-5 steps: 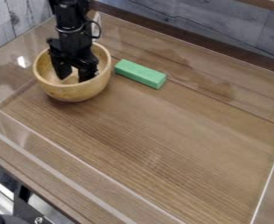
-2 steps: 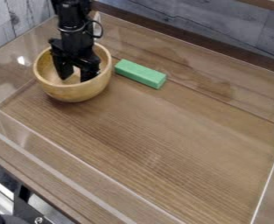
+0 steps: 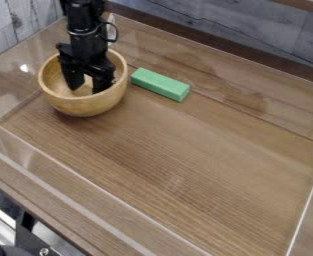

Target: Move green stick from inside the wooden bowl to the table next to it

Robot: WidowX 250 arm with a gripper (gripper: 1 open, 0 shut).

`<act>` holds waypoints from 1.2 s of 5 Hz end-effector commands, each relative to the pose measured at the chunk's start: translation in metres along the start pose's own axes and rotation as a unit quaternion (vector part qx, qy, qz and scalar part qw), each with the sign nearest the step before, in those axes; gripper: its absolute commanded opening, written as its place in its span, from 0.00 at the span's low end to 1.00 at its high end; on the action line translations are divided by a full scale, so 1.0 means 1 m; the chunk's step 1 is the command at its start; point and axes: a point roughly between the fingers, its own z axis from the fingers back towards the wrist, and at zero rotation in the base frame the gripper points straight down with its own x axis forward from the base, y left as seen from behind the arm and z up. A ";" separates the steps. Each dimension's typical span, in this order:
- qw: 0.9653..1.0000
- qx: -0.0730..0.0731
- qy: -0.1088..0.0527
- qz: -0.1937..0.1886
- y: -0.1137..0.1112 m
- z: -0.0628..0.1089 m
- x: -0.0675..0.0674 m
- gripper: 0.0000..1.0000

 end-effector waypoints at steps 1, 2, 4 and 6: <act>1.000 0.008 -0.016 0.003 0.002 0.008 0.010 1.00; 1.000 0.007 -0.013 0.006 0.001 0.005 0.011 1.00; 1.000 0.006 -0.007 0.010 0.000 -0.003 0.012 1.00; 1.000 0.006 0.001 0.013 0.000 -0.012 0.012 1.00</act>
